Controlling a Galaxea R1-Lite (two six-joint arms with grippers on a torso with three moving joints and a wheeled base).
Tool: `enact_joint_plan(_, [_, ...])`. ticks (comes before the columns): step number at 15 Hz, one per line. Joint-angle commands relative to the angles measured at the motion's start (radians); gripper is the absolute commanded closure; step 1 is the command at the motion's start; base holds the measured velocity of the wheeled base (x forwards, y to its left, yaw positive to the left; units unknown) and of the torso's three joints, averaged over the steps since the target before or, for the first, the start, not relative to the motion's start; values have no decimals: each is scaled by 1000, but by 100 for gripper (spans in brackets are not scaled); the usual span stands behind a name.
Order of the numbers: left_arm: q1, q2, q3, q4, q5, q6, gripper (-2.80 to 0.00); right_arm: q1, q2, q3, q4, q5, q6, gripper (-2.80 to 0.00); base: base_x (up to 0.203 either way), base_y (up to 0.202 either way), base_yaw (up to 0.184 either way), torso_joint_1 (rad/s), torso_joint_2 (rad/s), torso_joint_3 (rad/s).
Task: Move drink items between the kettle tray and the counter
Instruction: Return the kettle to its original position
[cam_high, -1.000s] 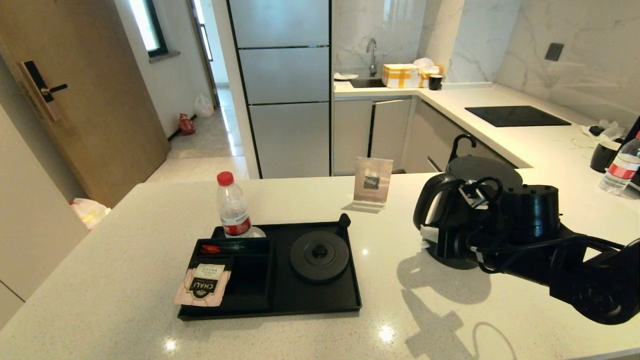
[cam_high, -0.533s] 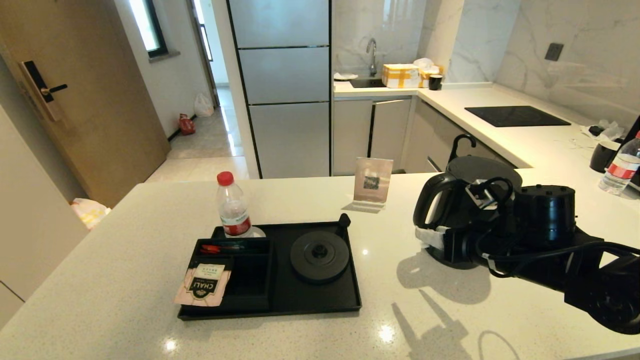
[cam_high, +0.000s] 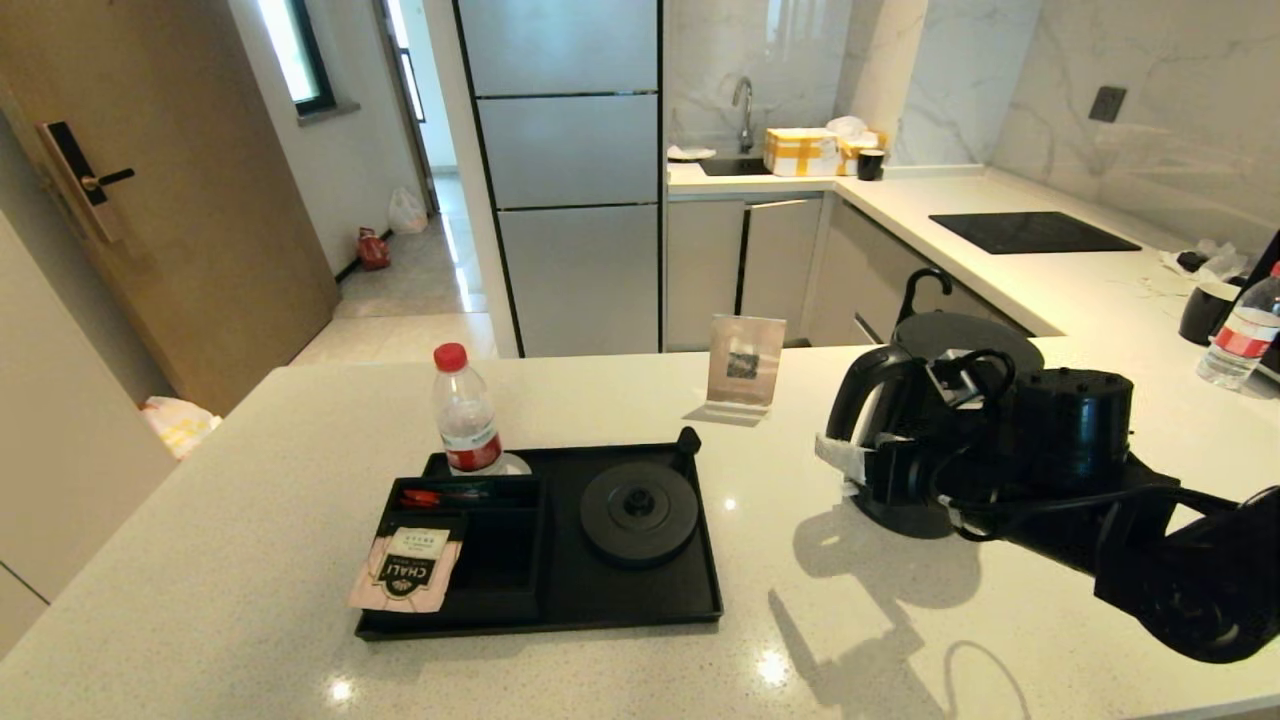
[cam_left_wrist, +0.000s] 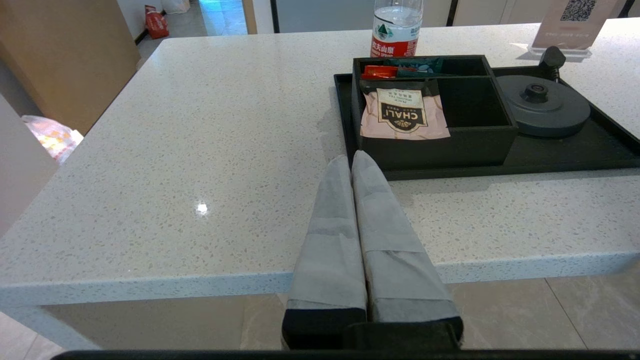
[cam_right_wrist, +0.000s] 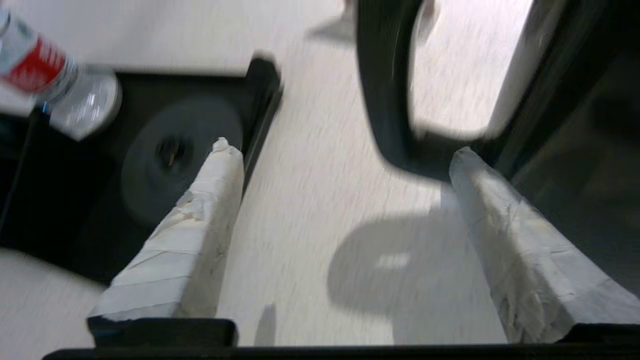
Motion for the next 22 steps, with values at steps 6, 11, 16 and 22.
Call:
enact_joint_plan(6, [0,2,0,0,0,0,0,30,185,-47,-236,-149,3,-280,0,0,0,0,0,0])
enact_joint_plan(11, [0,2,0,0,-2,0,0,34,192,-63,-235,-185,4,-280,0,0,0,0,0,0])
enact_joint_plan(16, [0,2,0,0,0,0,0,49,247,-143,-233,-292,2,-280,0,0,0,0,0,0])
enact_joint_plan(22, [0,2,0,0,0,0,0,62,253,-161,-223,-327,-6,0,0,0,0,0,0,0])
